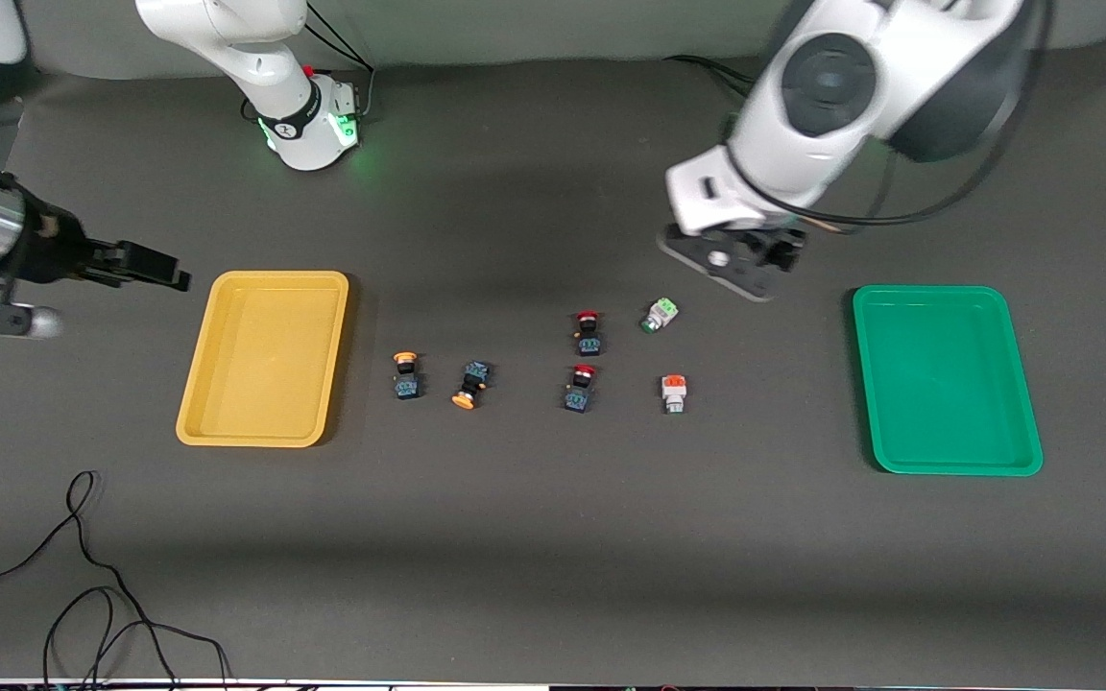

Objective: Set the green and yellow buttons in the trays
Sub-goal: 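Grasp the green button with the left gripper while the right gripper descends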

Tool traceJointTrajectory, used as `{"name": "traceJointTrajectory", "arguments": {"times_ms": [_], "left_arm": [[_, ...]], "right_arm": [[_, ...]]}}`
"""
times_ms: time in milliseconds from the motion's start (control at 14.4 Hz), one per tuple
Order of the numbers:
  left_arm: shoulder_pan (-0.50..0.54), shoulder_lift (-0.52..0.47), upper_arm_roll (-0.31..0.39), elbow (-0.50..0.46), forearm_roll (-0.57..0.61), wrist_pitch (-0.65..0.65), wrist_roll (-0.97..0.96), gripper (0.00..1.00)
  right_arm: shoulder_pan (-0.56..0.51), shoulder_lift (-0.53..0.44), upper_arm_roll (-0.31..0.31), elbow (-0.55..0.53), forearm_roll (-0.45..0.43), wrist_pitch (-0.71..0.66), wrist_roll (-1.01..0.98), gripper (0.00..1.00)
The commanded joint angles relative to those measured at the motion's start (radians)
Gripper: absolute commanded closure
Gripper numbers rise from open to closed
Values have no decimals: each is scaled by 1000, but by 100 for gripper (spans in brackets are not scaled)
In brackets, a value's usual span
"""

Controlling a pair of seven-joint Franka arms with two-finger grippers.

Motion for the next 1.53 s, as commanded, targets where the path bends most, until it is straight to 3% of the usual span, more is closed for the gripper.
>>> {"name": "traceJointTrajectory", "arguments": {"times_ms": [0,209,348,627,1045,1463], "left_arm": [[-54,6,17,-117,-4,137,-43,0],[-94,26,19,-304,51,381,-79,0],[-106,91,19,-381,73,545,-99,0],[-122,263,19,-404,191,749,-266,0],[-122,319,25,-412,209,791,-277,0],[-131,286,22,-508,211,834,-261,0]], "right_arm": [[57,-25,-4,-154,-23,146,23,0],[94,-25,-4,-307,-26,332,32,0],[112,-12,-4,-389,-25,442,43,0],[205,93,-4,-458,-22,649,150,0],[247,271,-3,-469,-15,849,120,0],[290,420,-3,-503,-15,1101,104,0]]}}
